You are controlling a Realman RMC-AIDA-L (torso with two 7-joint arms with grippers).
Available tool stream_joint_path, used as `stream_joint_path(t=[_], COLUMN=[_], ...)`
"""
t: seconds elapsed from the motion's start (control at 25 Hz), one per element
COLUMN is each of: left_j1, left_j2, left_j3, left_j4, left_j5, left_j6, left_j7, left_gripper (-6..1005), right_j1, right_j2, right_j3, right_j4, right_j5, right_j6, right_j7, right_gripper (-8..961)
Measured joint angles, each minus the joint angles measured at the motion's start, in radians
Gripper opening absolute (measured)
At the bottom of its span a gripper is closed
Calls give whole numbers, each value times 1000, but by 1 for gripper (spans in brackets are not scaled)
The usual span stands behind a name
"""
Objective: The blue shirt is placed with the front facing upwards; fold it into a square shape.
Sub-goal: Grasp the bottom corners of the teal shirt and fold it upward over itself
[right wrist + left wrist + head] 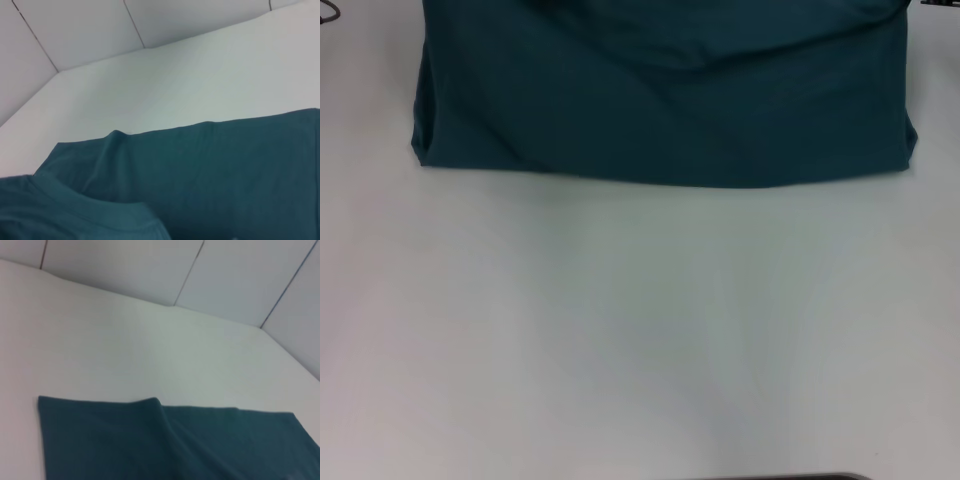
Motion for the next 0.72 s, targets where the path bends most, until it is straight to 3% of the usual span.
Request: stream_joint_path(t=[0.16,0.72], left_j1=[1,45], left_j2=[-3,-67], left_j3=[9,24], left_j4=[4,32], left_j5=[-18,-30], left_j6=[-22,-144], left_j7=[9,63], left_gripper=[3,2], right_j1=[3,9], right_j2=[0,16], right_j3=[-4,-13], right_j4=[-4,-108], right_j5=[1,56], right_j6=[-21,-115], right_j7=[0,-85], right_gripper=[71,76])
